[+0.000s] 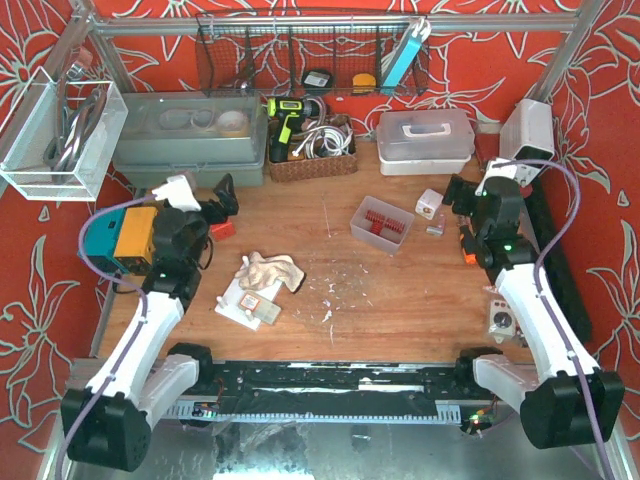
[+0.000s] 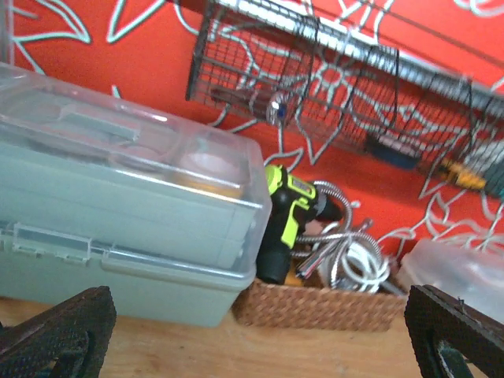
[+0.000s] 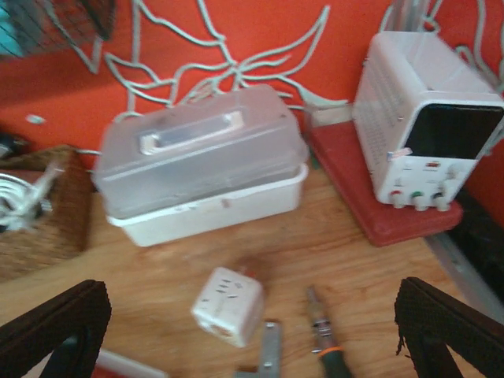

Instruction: Install the large spring

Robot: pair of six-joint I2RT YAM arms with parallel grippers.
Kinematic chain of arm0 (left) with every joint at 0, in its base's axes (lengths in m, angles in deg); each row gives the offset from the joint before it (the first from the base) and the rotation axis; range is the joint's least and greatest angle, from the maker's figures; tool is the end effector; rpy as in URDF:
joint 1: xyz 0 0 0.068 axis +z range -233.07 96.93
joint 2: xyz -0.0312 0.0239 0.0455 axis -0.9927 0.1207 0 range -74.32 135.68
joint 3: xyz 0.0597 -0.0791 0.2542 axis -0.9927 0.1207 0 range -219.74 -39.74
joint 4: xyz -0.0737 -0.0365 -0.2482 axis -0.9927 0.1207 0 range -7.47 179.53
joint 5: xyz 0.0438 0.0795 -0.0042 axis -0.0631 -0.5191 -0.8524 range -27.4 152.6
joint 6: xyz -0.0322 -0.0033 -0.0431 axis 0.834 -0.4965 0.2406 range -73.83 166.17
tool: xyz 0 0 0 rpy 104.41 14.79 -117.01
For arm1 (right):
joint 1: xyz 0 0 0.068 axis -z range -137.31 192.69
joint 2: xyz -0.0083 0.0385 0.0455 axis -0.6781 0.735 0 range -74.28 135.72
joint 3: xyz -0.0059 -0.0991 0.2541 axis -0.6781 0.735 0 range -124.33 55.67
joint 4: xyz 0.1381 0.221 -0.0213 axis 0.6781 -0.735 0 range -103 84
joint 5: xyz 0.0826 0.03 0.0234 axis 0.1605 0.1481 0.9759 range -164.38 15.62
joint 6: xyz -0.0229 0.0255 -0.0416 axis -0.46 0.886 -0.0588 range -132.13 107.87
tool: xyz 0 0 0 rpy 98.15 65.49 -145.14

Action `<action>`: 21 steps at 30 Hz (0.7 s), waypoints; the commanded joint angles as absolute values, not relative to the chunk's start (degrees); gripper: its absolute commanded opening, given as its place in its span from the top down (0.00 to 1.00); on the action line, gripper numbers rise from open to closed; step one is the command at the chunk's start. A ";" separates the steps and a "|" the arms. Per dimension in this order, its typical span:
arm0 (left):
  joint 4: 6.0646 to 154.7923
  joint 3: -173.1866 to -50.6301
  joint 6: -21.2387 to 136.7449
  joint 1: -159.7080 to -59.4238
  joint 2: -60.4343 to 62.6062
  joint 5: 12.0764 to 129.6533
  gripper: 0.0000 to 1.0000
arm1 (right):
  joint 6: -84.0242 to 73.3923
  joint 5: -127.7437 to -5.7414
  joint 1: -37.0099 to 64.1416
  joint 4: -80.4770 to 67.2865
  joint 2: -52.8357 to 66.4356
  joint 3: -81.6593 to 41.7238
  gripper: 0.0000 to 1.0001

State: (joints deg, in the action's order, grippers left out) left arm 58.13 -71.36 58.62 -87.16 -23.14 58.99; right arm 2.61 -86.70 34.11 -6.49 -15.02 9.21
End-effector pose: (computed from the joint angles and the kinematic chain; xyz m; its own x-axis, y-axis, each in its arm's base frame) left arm 0.2142 -0.0132 0.3029 0.0803 -0.2214 -0.9719 0.0265 0.9752 -0.2199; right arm 0.2415 0.0287 0.3197 -0.2048 0.2205 -0.9537 0.1154 0.9730 0.2001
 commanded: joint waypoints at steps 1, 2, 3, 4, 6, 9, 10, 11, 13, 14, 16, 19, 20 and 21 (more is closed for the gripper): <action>82.82 -79.01 73.99 -86.79 -27.70 56.59 0.01 | 12.02 -74.20 34.35 -27.52 -16.26 3.48 0.01; 83.58 -78.78 73.92 -86.82 -28.87 58.86 0.01 | 14.11 -71.16 34.46 -27.09 -16.80 4.07 0.01; 84.37 -78.49 73.89 -86.84 -30.16 62.15 0.01 | 16.24 -68.99 34.44 -27.96 -16.93 3.89 0.01; 85.77 -78.12 74.79 -86.80 -31.67 65.52 0.01 | 17.82 -65.09 34.43 -28.92 -16.69 3.40 0.01; 86.81 -77.05 76.33 -86.80 -33.33 71.41 0.01 | 19.53 -57.38 34.12 -27.69 -16.88 3.89 0.02; 88.77 -77.16 75.77 -86.80 -33.91 79.47 0.01 | 20.53 -56.87 32.43 -28.51 -18.31 4.59 0.04; 89.42 -77.38 75.40 -86.84 -33.77 81.82 0.02 | 19.70 -57.01 31.49 -28.28 -18.94 4.97 0.04; 90.38 -77.63 74.94 -86.89 -33.49 83.62 0.04 | 18.46 -57.25 30.53 -28.52 -19.44 5.19 0.04; 92.87 -78.57 73.01 -86.91 -32.56 85.44 0.10 | 16.93 -58.49 27.99 -29.70 -20.27 5.58 0.05; 94.76 -79.45 71.65 -87.19 -31.86 84.55 0.14 | 16.13 -59.22 26.67 -29.54 -20.83 6.23 0.05; 98.66 -81.26 69.06 -88.07 -30.36 80.72 0.19 | 13.79 -62.25 22.06 -29.30 -21.46 7.70 0.05; 102.86 -83.41 66.15 -89.66 -28.22 78.13 0.31 | 8.94 -67.88 14.78 -28.70 -22.00 10.29 0.06; 103.86 -83.95 65.60 -90.44 -27.58 77.72 0.35 | 8.32 -70.29 12.84 -28.36 -22.06 11.38 0.06; 104.96 -84.43 65.36 -91.58 -26.89 76.65 0.39 | 8.08 -72.39 11.41 -27.90 -22.07 12.48 0.06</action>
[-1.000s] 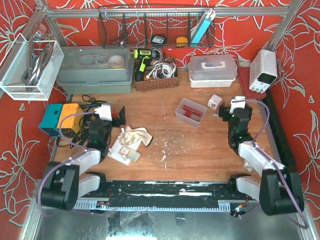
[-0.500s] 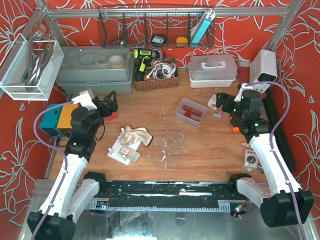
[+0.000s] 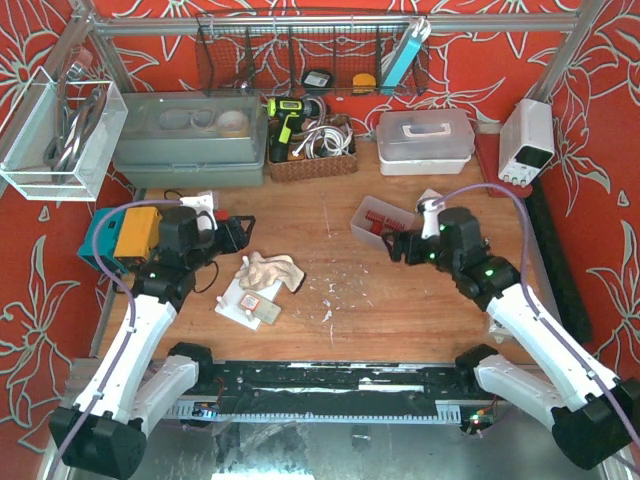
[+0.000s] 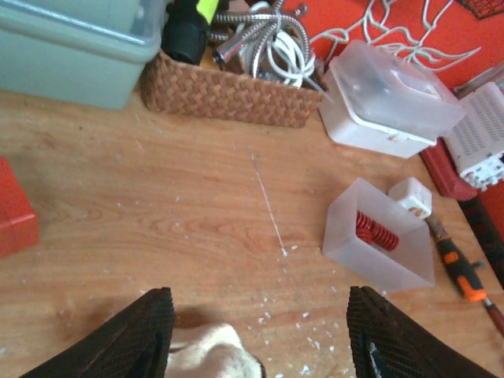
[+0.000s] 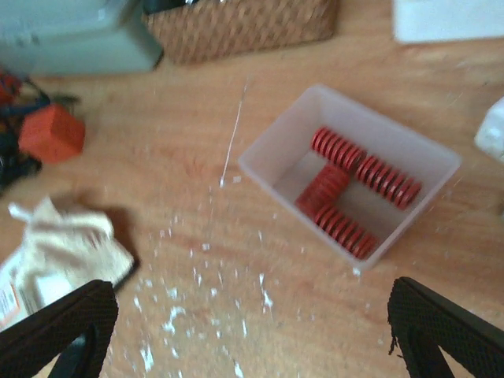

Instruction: Install the large spring

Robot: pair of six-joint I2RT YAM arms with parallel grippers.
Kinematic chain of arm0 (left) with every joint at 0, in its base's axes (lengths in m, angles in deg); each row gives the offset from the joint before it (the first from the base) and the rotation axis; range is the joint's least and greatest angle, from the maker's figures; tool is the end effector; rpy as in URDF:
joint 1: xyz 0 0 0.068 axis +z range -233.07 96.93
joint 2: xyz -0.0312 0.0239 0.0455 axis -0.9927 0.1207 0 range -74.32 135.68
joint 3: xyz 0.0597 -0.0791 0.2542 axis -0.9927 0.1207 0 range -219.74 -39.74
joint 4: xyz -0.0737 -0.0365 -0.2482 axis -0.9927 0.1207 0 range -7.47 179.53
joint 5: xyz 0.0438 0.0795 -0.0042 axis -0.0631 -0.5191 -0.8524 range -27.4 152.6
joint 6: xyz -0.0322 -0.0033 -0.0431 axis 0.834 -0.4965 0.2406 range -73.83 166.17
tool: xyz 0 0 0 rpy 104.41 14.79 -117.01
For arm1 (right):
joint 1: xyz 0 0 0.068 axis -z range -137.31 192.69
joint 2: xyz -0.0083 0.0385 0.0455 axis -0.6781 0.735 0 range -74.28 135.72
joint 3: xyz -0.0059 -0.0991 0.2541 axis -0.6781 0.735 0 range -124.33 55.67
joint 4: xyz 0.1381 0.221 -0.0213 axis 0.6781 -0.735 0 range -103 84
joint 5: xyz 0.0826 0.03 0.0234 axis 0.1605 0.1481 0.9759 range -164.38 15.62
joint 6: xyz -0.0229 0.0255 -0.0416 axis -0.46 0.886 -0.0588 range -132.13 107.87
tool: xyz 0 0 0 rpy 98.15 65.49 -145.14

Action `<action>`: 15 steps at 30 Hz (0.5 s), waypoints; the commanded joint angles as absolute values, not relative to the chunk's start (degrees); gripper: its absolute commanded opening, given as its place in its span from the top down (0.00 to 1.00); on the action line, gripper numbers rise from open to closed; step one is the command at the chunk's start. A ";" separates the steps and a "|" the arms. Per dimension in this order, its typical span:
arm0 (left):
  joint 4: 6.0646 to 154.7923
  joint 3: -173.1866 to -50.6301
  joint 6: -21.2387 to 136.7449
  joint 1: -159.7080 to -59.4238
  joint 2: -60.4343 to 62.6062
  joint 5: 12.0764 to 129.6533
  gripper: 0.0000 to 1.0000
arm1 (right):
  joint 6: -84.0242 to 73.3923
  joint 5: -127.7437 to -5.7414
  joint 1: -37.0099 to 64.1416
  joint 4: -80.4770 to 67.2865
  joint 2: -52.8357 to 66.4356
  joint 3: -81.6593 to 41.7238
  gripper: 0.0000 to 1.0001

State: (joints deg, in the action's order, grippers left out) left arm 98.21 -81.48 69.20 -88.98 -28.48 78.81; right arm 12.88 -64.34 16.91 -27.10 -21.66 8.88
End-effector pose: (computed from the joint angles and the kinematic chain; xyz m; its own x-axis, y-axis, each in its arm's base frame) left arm 0.1845 -0.0292 0.3086 -0.4507 -0.3309 -0.8291 0.1998 0.8678 -0.4550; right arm 0.1835 0.0955 0.3087 -0.6099 0.1677 -0.7746 -0.3426 0.8255 0.4485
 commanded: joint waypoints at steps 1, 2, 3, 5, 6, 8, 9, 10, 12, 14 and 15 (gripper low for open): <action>105.89 -84.71 65.18 -92.92 -26.34 75.30 0.42 | 7.93 -73.79 10.20 -27.27 -22.04 13.51 0.06; 106.61 -84.74 65.27 -94.49 -25.85 73.45 0.46 | 7.87 -74.90 9.20 -26.70 -21.89 14.30 0.06; 107.38 -84.67 65.55 -96.27 -25.29 71.61 0.48 | 7.68 -76.18 8.06 -26.11 -21.83 15.02 0.06; 108.43 -84.18 66.86 -100.20 -24.27 69.24 0.53 | 7.35 -79.16 6.02 -24.05 -21.74 16.35 0.06; 108.64 -83.76 67.60 -101.84 -23.78 68.74 0.55 | 6.91 -79.10 5.29 -23.00 -21.53 16.83 0.06; 109.26 -83.24 69.02 -104.62 -22.83 67.43 0.58 | 6.06 -79.07 4.18 -22.12 -20.71 16.91 0.06; 109.76 -83.09 69.42 -105.85 -22.33 66.34 0.60 | 5.92 -79.64 3.68 -21.70 -20.37 16.98 0.06; 110.45 -83.12 69.74 -106.85 -21.83 65.11 0.61 | 5.89 -80.07 3.30 -21.31 -20.12 17.18 0.06; 111.97 -83.25 70.25 -108.28 -20.91 62.55 0.65 | 6.32 -80.23 2.84 -20.04 -19.88 18.24 0.06; 112.34 -82.60 70.65 -109.27 -20.58 61.42 0.68 | 6.92 -80.43 2.87 -17.83 -20.11 19.71 0.06; 112.41 -82.24 70.77 -109.60 -20.42 61.46 0.69 | 7.19 -80.99 2.88 -17.12 -20.18 20.28 0.06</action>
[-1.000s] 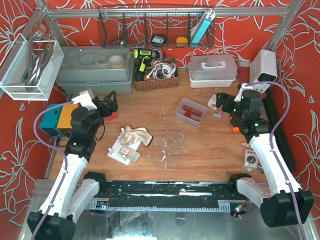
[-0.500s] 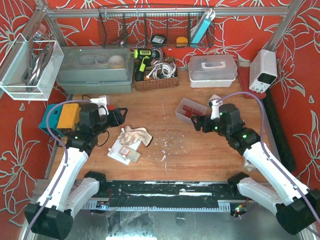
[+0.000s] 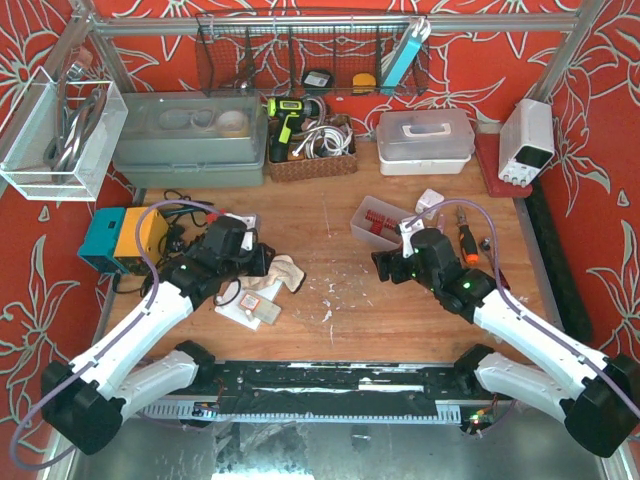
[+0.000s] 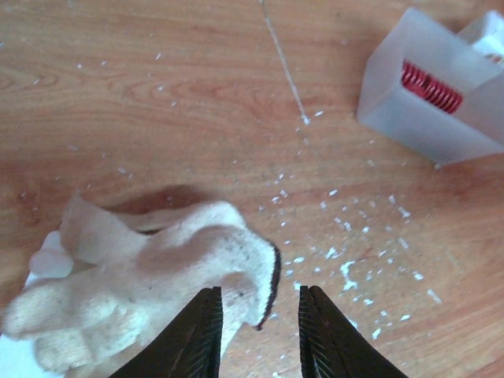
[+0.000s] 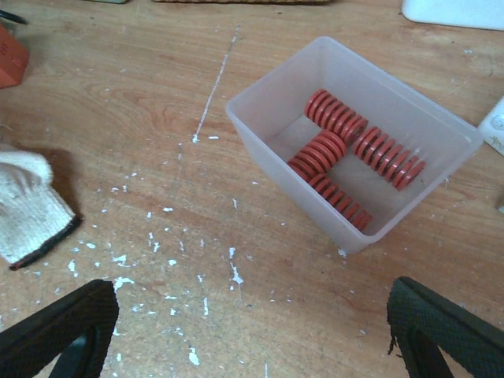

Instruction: Install the large spring

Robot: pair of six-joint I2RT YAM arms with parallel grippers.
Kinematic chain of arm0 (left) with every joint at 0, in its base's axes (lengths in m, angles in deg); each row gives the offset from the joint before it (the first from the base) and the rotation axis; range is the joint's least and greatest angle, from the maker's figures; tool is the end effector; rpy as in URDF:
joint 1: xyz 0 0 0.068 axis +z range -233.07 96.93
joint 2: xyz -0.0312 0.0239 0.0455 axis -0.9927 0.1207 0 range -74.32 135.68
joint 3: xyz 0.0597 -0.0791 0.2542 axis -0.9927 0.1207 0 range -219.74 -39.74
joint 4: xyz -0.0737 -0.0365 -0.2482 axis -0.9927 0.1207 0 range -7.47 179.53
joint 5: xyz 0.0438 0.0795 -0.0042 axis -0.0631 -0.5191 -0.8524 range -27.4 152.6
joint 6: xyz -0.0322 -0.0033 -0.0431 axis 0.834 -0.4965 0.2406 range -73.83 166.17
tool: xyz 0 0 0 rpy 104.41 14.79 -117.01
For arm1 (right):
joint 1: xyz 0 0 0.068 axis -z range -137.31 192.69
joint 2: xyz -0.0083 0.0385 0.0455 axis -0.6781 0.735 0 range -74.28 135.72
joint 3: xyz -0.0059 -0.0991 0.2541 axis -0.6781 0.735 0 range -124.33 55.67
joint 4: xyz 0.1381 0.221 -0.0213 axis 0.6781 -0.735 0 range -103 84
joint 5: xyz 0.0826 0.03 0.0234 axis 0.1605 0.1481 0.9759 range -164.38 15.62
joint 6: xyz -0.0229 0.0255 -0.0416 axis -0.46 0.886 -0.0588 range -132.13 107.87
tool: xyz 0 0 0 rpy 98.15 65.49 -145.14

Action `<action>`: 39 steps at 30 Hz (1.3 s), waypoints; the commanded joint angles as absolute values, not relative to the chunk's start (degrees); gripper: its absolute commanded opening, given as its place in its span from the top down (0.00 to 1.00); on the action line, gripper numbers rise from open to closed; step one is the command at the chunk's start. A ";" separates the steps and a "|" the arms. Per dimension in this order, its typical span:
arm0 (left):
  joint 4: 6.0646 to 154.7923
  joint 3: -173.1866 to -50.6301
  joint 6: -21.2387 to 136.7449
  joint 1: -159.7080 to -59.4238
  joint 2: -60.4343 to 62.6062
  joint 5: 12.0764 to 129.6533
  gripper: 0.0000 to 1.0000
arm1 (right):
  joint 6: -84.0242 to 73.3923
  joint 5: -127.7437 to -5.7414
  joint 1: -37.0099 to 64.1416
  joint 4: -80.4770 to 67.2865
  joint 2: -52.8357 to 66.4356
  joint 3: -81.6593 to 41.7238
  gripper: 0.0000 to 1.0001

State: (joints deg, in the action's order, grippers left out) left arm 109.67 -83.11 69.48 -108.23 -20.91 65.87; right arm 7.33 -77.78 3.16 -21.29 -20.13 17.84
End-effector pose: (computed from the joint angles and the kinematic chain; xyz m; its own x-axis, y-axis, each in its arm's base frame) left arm 0.1815 -0.0877 0.2757 -0.6865 -0.1139 -0.7181 0.2112 0.9138 -0.3468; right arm 0.1638 0.1324 0.2589 -0.5799 -0.0474 -0.8133 -0.4278 0.8674 0.2544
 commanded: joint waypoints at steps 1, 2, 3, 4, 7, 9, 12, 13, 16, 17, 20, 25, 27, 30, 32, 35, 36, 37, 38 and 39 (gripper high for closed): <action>112.40 -81.82 70.76 -110.06 -20.21 61.53 0.68 | 7.40 -81.59 2.83 -16.72 -20.34 20.66 0.06; 112.35 -81.39 71.02 -110.70 -19.88 61.28 0.67 | 7.50 -82.50 2.84 -16.77 -20.48 20.81 0.06; 112.27 -80.90 71.19 -111.47 -19.50 60.94 0.64 | 7.62 -83.35 2.82 -17.00 -20.75 20.89 0.06; 112.06 -80.51 71.29 -112.25 -18.99 60.84 0.62 | 7.71 -84.11 2.80 -16.99 -21.15 21.03 0.06; 111.63 -80.46 70.97 -113.73 -15.79 61.32 0.62 | 8.06 -85.82 2.80 -16.66 -22.57 22.03 0.06; 111.47 -80.58 71.38 -114.12 -14.26 60.70 0.62 | 8.21 -86.74 2.80 -16.75 -23.43 22.17 0.06; 110.50 -79.94 72.10 -114.34 -12.77 59.61 0.62 | 8.35 -88.06 2.84 -17.06 -24.40 22.50 0.06; 110.43 -79.76 72.13 -114.44 -12.17 59.13 0.62 | 8.42 -88.27 2.80 -16.97 -24.67 22.62 0.06; 110.89 -80.06 72.04 -114.74 -10.80 57.99 0.63 | 8.50 -88.74 2.83 -16.81 -24.71 22.80 0.06; 110.89 -80.00 72.13 -114.79 -10.56 57.95 0.63 | 8.64 -88.86 2.84 -16.93 -24.47 22.69 0.06; 111.05 -80.25 72.22 -115.00 -9.93 58.03 0.64 | 8.70 -89.38 2.79 -17.69 -23.90 22.18 0.06; 111.59 -80.23 72.34 -115.65 -8.14 57.42 0.62 | 8.88 -89.72 2.84 -17.93 -23.89 22.12 0.06; 111.95 -80.52 72.42 -115.88 -7.23 57.18 0.62 | 8.88 -89.94 2.79 -18.10 -23.92 22.14 0.06; 112.31 -80.74 72.48 -116.20 -6.54 56.30 0.67 | 8.96 -90.33 2.79 -18.31 -24.03 22.04 0.06; 112.43 -80.94 72.45 -116.33 -6.64 56.32 0.75 | 8.96 -90.67 2.79 -18.25 -24.18 22.10 0.06; 112.41 -81.28 72.54 -116.55 -7.67 55.49 0.84 | 9.01 -90.94 2.79 -18.27 -24.31 22.23 0.06; 112.43 -81.35 72.53 -116.55 -8.08 55.16 0.87 | 9.01 -90.86 2.81 -18.14 -24.29 22.25 0.06; 112.47 -81.54 72.59 -116.55 -8.50 54.87 0.88 | 9.06 -90.63 2.82 -18.01 -24.19 22.27 0.06; 112.50 -81.71 72.79 -116.55 -8.94 54.58 0.92 | 9.10 -90.43 2.79 -17.94 -24.13 22.29 0.06; 112.36 -82.00 72.88 -116.55 -9.52 54.45 0.95 | 9.13 -90.34 2.79 -17.92 -24.02 22.27 0.06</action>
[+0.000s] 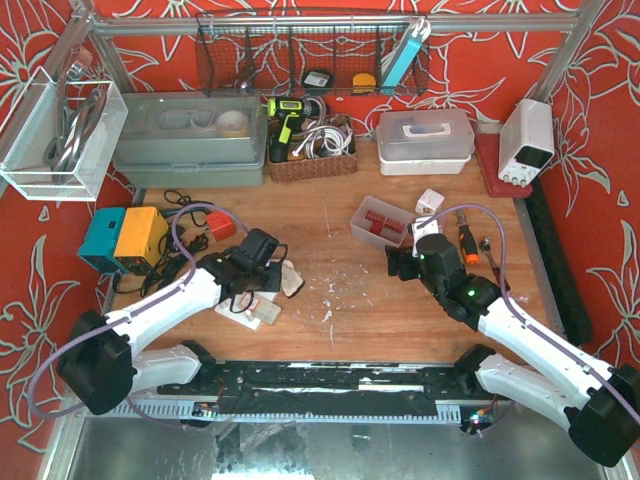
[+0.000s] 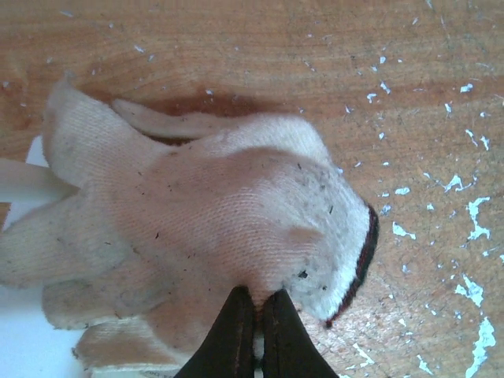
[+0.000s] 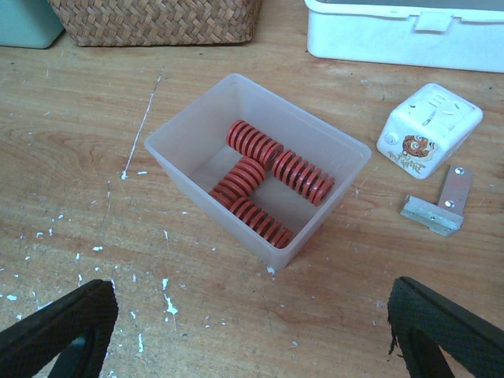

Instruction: Install the large spring

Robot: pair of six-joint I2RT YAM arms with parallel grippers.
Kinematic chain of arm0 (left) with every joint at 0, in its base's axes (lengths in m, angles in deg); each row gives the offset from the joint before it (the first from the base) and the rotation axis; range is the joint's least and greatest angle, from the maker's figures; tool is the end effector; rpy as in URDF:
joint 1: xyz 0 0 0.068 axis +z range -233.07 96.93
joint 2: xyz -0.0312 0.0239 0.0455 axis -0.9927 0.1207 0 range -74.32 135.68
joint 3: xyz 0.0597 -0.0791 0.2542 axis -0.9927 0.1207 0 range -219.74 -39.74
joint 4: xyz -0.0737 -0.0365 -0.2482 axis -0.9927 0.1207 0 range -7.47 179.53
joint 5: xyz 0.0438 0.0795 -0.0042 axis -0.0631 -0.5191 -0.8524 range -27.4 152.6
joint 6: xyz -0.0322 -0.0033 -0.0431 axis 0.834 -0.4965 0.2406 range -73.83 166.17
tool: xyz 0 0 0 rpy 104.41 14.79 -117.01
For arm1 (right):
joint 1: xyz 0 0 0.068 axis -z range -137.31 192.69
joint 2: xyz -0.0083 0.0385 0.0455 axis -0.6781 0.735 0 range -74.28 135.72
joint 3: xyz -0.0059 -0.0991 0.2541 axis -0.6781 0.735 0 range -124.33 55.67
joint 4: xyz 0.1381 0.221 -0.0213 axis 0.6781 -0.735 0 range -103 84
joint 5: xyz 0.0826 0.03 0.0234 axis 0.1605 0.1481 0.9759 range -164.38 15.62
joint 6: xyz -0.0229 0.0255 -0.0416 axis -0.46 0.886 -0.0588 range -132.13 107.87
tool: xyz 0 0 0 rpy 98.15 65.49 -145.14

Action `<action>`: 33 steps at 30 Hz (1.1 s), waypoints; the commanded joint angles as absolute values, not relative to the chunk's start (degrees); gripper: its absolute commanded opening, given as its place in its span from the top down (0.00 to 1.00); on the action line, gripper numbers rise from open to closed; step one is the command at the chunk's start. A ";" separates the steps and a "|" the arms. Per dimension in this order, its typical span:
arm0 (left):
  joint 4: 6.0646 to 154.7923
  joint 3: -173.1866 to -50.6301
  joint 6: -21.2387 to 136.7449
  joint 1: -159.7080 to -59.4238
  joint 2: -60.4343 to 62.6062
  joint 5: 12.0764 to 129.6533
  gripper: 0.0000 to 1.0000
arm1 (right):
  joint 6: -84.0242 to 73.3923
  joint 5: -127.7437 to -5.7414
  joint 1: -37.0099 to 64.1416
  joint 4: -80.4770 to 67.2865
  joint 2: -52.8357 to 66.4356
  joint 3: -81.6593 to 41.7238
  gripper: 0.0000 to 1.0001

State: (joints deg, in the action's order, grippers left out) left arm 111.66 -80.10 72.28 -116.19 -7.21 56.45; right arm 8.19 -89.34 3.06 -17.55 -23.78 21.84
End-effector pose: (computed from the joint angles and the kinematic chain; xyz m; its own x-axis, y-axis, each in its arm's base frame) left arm 0.1900 -0.1196 0.2095 -0.8395 0.0254 -0.5427 0.1376 0.9763 -0.1671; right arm 0.1595 0.1202 0.2532 -0.4947 0.0258 -0.8687 -0.2872 0.9385 0.1915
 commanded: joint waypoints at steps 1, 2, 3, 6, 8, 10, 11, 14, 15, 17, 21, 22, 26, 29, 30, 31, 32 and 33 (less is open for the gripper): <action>112.13 -82.24 72.93 -116.55 -10.06 54.36 0.98 | 9.20 -90.37 2.79 -17.92 -23.86 22.39 0.06; 112.06 -82.67 73.04 -116.56 -10.72 54.20 1.00 | 9.27 -90.38 2.83 -17.88 -23.76 22.40 0.06; 111.95 -83.22 73.21 -116.55 -11.38 54.09 1.00 | 9.31 -90.38 2.78 -17.82 -23.66 22.44 0.06; 110.56 -85.42 72.87 -116.55 -13.31 53.94 1.00 | 9.49 -89.62 2.76 -17.09 -23.72 22.89 0.06; 107.31 -86.31 73.59 -116.55 -14.60 52.96 1.00 | 9.49 -88.84 2.77 -16.42 -23.59 23.15 0.06; 101.91 -86.01 73.95 -116.55 -15.66 51.41 1.00 | 9.33 -88.62 2.78 -16.58 -23.36 23.03 0.06; 99.35 -85.90 74.00 -116.55 -15.85 49.70 1.00 | 9.24 -88.78 2.78 -16.68 -23.37 22.99 0.06; 91.32 -85.67 72.80 -116.49 -14.35 43.12 1.00 | 9.22 -89.73 2.79 -16.41 -23.71 23.42 0.06; 87.51 -85.04 71.11 -116.47 -13.46 41.82 1.00 | 9.29 -90.07 2.79 -16.27 -23.67 23.60 0.06; 78.38 -83.47 67.43 -116.27 -11.63 41.07 1.00 | 9.40 -90.72 2.79 -16.35 -23.53 23.63 0.07; 69.04 -81.97 65.58 -113.34 -5.57 40.48 1.00 | 9.64 -90.95 2.74 -16.42 -22.64 23.60 0.06; 68.24 -82.24 65.86 -112.20 -3.64 40.99 1.00 | 9.83 -90.78 2.73 -16.29 -22.46 23.59 0.06; 68.57 -84.65 67.04 -107.03 4.53 46.13 1.00 | 10.02 -90.38 2.70 -15.23 -21.68 24.20 0.07; 66.47 -84.77 68.41 -103.97 9.25 49.04 1.00 | 9.97 -90.30 2.66 -15.24 -20.82 23.91 0.08; 65.69 -84.86 68.52 -103.24 10.73 50.04 1.00 | 9.87 -90.34 2.65 -15.09 -20.48 23.85 0.08; 65.09 -85.02 68.49 -102.54 11.97 50.92 1.00 | 9.85 -90.53 2.66 -15.16 -20.17 23.77 0.07; 64.87 -85.33 68.38 -102.31 13.01 51.10 1.00 | 9.84 -90.74 2.70 -15.23 -19.87 23.71 0.07; 64.98 -85.79 68.11 -102.16 13.99 50.61 1.00 | 9.84 -90.78 2.68 -15.27 -19.61 23.61 0.08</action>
